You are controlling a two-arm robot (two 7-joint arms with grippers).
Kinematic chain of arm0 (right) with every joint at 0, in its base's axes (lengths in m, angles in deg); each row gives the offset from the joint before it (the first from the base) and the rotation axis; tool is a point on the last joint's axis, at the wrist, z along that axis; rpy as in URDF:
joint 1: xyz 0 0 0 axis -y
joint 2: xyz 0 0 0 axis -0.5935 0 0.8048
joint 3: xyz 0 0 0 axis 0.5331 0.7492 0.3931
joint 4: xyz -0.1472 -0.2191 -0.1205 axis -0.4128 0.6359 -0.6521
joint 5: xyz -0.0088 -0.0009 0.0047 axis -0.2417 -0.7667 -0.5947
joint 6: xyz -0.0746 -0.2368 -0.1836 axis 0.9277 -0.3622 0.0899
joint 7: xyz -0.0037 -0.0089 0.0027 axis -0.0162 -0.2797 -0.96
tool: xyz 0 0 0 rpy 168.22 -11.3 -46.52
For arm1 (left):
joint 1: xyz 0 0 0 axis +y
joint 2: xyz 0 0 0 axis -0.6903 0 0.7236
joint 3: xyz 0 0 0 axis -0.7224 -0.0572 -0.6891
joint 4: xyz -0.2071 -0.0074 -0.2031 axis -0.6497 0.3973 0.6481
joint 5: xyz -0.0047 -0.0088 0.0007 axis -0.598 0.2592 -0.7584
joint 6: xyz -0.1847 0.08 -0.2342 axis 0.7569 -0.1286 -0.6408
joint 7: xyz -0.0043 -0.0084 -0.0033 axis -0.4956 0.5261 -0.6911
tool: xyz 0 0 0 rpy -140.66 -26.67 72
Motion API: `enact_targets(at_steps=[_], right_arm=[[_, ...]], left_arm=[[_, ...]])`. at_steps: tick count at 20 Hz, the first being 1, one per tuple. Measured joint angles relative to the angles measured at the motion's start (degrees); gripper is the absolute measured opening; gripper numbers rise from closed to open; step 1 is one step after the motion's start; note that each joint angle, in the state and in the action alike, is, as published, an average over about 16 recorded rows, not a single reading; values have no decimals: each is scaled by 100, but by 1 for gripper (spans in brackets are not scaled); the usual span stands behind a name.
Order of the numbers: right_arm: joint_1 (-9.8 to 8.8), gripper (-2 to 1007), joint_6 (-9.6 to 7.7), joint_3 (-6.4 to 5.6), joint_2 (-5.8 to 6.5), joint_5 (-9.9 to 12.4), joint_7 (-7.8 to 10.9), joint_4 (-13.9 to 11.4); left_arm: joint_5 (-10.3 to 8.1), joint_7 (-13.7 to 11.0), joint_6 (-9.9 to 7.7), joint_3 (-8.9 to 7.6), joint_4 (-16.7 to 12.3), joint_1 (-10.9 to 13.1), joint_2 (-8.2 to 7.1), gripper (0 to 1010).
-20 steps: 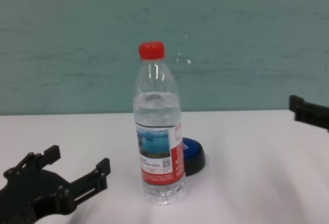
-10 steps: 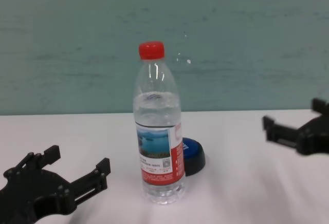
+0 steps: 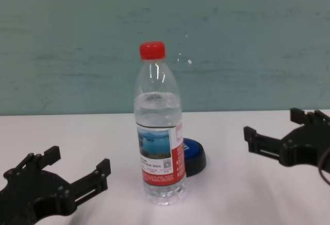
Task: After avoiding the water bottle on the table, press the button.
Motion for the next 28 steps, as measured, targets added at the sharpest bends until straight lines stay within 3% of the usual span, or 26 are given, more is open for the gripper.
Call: enact_targets(at_steps=[8,15,21,28], right_arm=[[-63,1004,266,74,90,-34,145,21],[-187,1004,439,31,40,111,139,8],[-287,1004,612,-69,7,506,268,-3],[-367,1004,765,-140,84,967,454,9]], left_arm=[[0,0,0,0,0,0,0,1000],[0,0,0,0,0,0,0,1000],[0,0,0,0,0,0,0,1000],[0,0,0,0,0,0,0,1000]])
